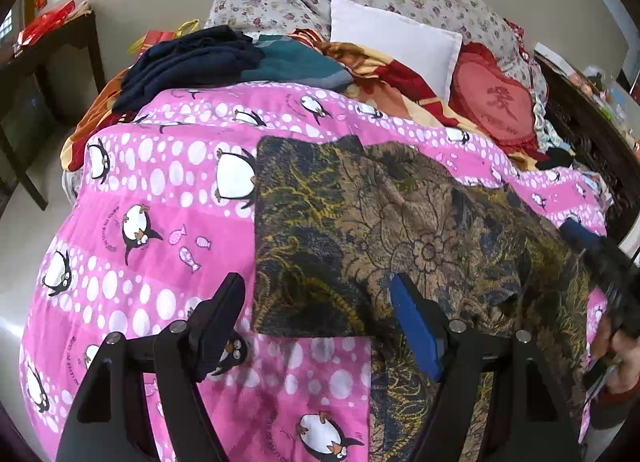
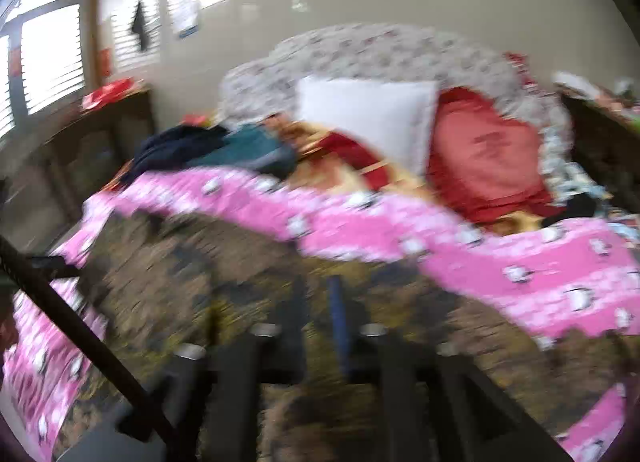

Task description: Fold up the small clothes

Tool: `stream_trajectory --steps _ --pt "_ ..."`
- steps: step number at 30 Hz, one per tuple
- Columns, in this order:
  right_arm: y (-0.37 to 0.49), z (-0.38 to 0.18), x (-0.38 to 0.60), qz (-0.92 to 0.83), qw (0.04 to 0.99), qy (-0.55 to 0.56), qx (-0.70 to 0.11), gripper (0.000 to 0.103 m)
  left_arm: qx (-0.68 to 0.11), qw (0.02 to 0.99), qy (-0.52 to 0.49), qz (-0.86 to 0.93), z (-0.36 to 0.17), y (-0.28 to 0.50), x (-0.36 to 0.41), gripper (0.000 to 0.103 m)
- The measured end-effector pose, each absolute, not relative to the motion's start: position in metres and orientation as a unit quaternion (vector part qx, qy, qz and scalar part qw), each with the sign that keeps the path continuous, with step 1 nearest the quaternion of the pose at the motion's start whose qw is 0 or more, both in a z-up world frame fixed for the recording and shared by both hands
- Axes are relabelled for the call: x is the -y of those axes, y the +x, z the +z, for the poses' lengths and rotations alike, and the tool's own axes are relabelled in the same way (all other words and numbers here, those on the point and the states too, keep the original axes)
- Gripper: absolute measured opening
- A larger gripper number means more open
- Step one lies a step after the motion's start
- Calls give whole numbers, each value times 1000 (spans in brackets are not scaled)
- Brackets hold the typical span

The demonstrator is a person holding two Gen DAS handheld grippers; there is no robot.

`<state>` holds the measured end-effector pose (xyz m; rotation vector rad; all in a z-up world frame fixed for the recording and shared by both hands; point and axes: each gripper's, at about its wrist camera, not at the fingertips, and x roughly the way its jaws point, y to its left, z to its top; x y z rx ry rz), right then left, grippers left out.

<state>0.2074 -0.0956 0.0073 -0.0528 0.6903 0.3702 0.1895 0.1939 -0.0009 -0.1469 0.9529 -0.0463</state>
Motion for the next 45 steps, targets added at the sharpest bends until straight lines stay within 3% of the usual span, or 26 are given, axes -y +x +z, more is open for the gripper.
stream_trajectory --steps 1,8,11,12,13,25,38,43,45 --pt "207 1 85 190 920 -32 -340 56 -462 884 -68 -24 -2 189 -192 75" --pt "221 -36 40 178 911 -109 -355 55 -464 884 -59 -14 -2 180 -202 77" --pt "219 -46 42 177 911 -104 -357 35 -472 878 -74 -11 -6 181 -210 77" --pt "217 -45 43 186 909 -102 -358 14 -473 878 -77 -11 -8 181 -210 77" --pt "216 -44 45 192 907 -95 -363 4 -474 877 -79 -10 -9 182 -211 77" --pt "207 45 150 86 957 -46 -273 3 -459 884 -89 -15 3 191 -204 77" --pt "249 -10 209 -31 926 -56 -372 3 -479 875 -71 -22 -20 243 -159 77" --pt "257 -9 223 -69 928 -56 -363 3 -493 867 -72 -23 -29 253 -148 78" --pt "257 -8 229 -86 928 -63 -357 3 -489 869 -68 -20 -31 254 -148 84"
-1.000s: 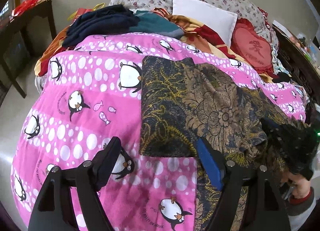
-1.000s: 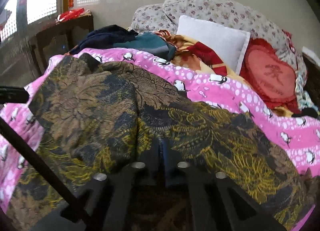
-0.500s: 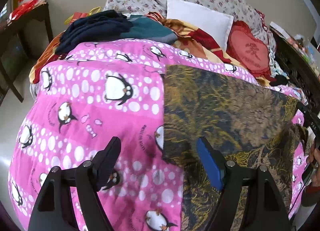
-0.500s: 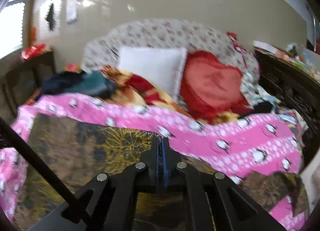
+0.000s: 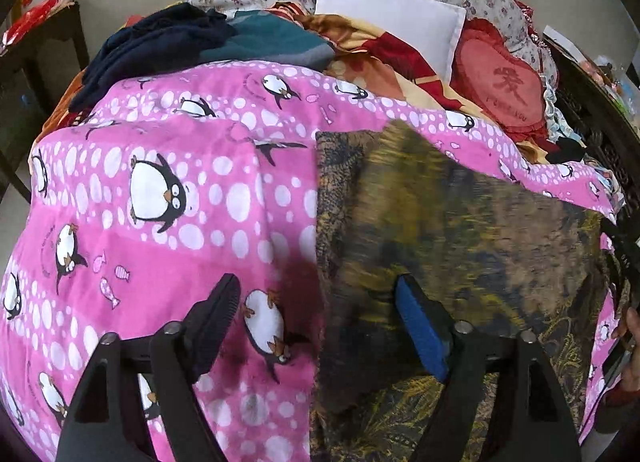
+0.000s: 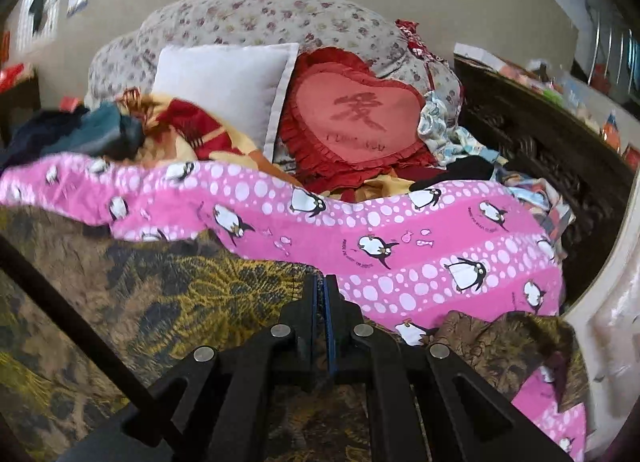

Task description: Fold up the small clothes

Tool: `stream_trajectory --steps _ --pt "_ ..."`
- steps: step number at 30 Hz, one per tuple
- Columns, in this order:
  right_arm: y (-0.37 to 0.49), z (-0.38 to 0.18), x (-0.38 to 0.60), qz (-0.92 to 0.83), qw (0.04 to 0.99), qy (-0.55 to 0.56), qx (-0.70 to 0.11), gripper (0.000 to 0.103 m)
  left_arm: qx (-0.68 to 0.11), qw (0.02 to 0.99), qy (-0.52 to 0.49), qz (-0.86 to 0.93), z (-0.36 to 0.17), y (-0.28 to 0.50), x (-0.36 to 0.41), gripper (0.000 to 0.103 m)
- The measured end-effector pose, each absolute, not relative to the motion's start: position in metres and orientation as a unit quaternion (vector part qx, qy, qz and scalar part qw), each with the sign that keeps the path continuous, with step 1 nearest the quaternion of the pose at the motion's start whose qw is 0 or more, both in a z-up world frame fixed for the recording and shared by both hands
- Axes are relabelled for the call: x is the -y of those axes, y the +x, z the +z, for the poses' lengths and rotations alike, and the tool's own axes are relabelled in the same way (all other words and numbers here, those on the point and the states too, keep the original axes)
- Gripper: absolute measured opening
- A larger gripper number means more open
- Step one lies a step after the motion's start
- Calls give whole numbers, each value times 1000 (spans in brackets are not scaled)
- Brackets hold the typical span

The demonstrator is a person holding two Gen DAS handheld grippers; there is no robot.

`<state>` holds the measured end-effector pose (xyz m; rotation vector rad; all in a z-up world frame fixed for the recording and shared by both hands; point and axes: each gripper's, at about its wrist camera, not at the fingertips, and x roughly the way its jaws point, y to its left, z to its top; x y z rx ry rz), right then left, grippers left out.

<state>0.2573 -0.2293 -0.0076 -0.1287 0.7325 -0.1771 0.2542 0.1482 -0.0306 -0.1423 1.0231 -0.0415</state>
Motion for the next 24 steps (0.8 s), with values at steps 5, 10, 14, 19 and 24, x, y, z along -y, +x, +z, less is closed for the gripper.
stream_trajectory --steps 5,10,14,19,24 --pt "275 -30 242 -50 912 -13 -407 5 -500 863 -75 -8 -43 263 -149 85" --pt "238 -18 277 -30 919 80 -386 68 -501 862 -77 -7 -48 263 -152 86" --pt "219 -28 283 11 909 103 -404 68 -504 860 -83 1 -54 268 -153 87" --pt "233 -44 275 -4 911 95 -400 68 -505 859 -84 4 -55 269 -153 87" --pt "258 -55 276 44 909 135 -391 14 -510 857 -74 4 -53 270 -153 88"
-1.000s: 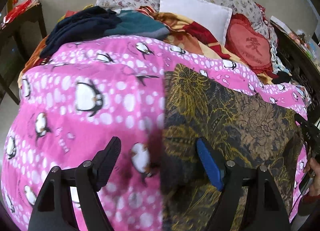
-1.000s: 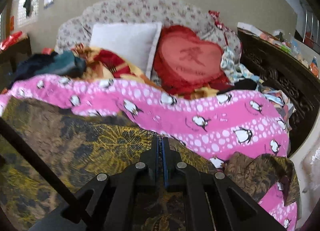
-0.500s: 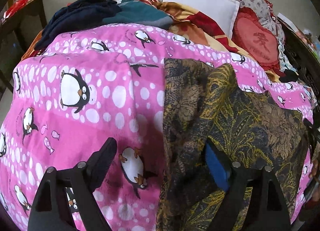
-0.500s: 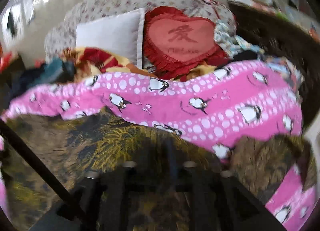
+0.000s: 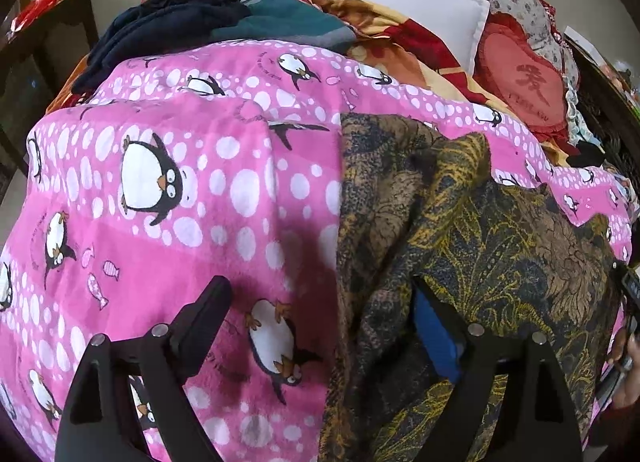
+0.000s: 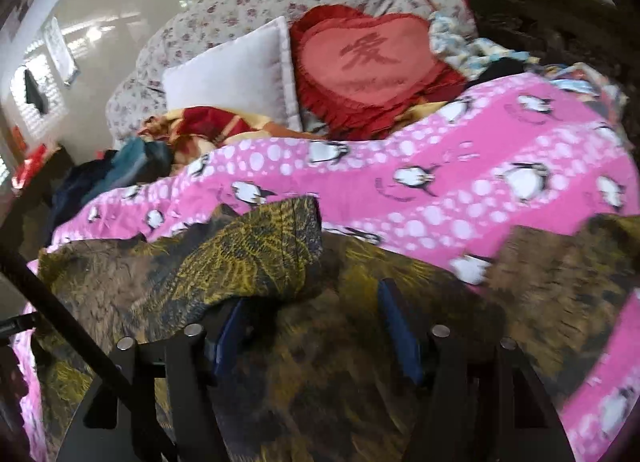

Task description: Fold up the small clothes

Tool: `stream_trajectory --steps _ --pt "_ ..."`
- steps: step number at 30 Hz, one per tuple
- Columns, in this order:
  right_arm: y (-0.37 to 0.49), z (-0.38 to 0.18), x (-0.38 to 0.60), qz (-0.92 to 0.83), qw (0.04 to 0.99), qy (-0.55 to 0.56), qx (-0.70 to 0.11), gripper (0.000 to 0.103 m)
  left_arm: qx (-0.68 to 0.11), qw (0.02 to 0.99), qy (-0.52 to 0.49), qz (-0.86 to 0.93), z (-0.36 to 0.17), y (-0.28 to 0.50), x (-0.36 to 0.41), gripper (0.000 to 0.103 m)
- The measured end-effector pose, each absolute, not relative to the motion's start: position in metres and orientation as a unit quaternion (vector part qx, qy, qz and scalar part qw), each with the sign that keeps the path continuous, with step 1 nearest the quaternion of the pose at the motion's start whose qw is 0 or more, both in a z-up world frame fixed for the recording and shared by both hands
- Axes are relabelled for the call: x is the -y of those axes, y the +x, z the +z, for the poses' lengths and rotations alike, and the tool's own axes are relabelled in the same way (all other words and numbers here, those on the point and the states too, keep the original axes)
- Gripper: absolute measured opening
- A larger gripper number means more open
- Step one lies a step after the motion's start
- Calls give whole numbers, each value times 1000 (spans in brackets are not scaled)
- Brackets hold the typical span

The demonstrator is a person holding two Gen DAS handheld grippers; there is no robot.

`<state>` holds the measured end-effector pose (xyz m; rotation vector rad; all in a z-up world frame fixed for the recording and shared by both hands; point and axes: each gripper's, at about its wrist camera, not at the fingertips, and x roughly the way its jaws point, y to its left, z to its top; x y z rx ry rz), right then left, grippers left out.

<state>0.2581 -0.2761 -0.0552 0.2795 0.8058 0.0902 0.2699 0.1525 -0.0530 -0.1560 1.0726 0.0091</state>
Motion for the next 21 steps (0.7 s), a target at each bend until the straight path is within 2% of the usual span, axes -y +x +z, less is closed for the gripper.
stream_trajectory --steps 1,8,14,16,18,21 --pt "257 -50 277 69 907 158 -385 4 -511 857 -73 5 -53 270 -152 88" --pt "211 13 290 133 914 185 -336 3 -513 855 -80 0 -56 275 -155 89" --pt "195 17 302 96 903 180 -379 6 -510 857 -71 -2 -53 273 -154 89" --pt "194 10 315 17 907 177 -383 27 -504 861 -68 -1 -47 270 -156 89" --pt "192 4 320 13 904 183 -385 38 -496 866 -67 2 -40 267 -158 89" --pt "195 -10 305 50 896 177 -404 70 -492 869 -61 6 -36 266 -159 89"
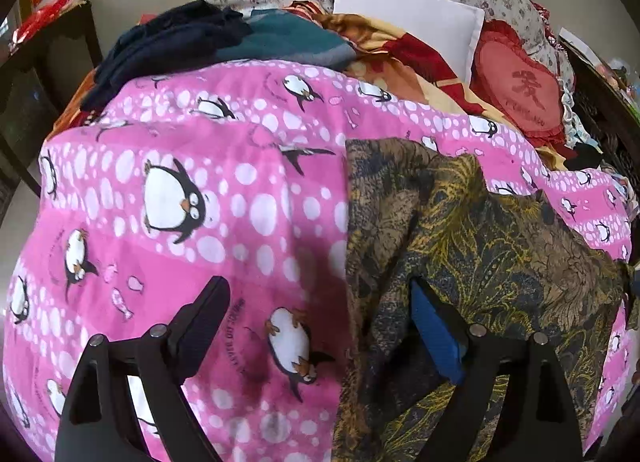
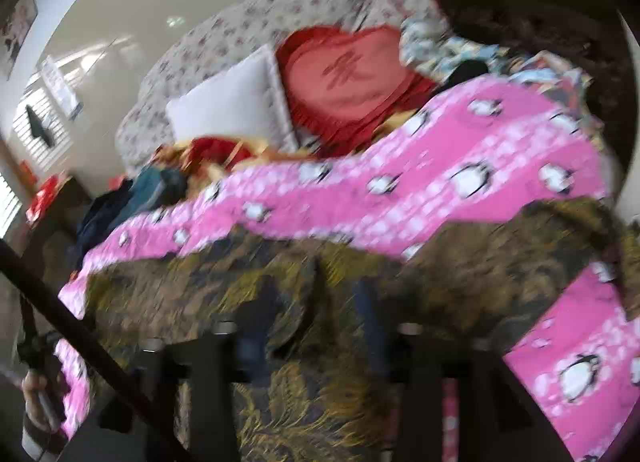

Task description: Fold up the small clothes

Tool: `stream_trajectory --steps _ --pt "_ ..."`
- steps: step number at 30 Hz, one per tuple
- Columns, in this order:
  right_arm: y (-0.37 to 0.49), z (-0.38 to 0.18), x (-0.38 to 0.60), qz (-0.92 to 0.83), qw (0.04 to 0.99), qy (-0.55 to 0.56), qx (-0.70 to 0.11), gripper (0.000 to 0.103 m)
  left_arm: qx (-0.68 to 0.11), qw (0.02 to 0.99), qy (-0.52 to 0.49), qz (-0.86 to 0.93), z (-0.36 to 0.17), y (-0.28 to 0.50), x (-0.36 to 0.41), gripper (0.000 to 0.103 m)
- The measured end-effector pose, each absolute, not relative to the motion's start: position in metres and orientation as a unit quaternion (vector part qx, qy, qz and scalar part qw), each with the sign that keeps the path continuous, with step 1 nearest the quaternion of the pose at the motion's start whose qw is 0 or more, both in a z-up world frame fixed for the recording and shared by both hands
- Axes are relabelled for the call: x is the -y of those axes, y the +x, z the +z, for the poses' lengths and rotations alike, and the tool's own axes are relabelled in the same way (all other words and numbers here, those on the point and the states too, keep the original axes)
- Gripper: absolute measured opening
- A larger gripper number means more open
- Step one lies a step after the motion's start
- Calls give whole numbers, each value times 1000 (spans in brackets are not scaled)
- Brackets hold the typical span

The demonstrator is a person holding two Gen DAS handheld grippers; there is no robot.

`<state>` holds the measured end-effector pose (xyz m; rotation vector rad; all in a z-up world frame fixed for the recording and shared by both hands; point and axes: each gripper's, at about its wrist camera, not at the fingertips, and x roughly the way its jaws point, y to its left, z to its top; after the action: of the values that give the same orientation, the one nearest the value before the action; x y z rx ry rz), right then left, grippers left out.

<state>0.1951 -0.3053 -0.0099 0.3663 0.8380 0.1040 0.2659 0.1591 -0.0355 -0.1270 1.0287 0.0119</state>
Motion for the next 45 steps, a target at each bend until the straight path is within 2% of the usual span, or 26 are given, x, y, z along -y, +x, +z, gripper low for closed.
stream_trajectory --steps 5,6,7,8,9,12,15,18,20,23,25,27,32,33,34,35,37,39,40,41,45 --pt "194 -23 276 66 895 138 -420 72 -495 866 -69 10 -39 266 -161 89" --pt "193 -27 270 65 895 129 -423 68 -496 865 -69 11 -40 267 -161 89" --pt "192 -31 264 65 895 116 -427 53 -498 865 -69 11 -42 267 -161 89" --pt "193 -37 263 67 893 106 -433 43 -498 864 -69 12 -43 267 -161 89" --pt "195 -42 259 69 889 96 -442 26 -499 864 -69 12 -44 268 -161 89" --pt "189 -36 257 72 902 76 -420 8 -498 864 -69 10 -41 266 -160 89" --pt "174 -13 271 79 915 88 -386 8 -494 868 -58 8 -35 262 -160 89" --pt "162 -17 278 78 908 67 -407 8 -484 873 -53 13 -31 257 -163 89" --pt "162 -34 278 56 894 30 -444 8 -487 872 -50 17 -32 258 -164 89" --pt "160 -41 294 19 886 44 -461 27 -490 870 -55 19 -34 259 -166 89" --pt "157 -23 309 25 902 99 -420 62 -489 870 -56 22 -35 261 -165 89" --pt "162 -10 317 14 912 129 -388 77 -487 871 -54 28 -35 265 -162 89" --pt "220 -22 303 -2 897 112 -428 78 -483 873 -53 39 -38 282 -152 89" --pt "231 -31 298 -3 890 101 -445 73 -488 871 -44 44 -42 288 -148 89" --pt "237 -39 293 2 886 88 -455 35 -488 870 -41 48 -44 290 -147 89" --pt "243 -45 287 17 884 76 -461 16 -484 873 -43 48 -44 292 -147 89" --pt "245 -40 283 16 895 55 -443 11 -472 879 -44 46 -41 295 -149 88" --pt "241 -32 280 13 906 33 -421 10 -453 889 -42 45 -34 297 -150 72" --pt "241 -24 279 3 915 20 -404 10 -444 893 -38 53 -30 298 -151 55" --pt "241 -21 280 -2 918 15 -395 10 -443 894 -38 55 -29 299 -152 52" --pt "257 -33 278 -49 917 -21 -395 10 -434 898 -53 55 -32 302 -155 52"
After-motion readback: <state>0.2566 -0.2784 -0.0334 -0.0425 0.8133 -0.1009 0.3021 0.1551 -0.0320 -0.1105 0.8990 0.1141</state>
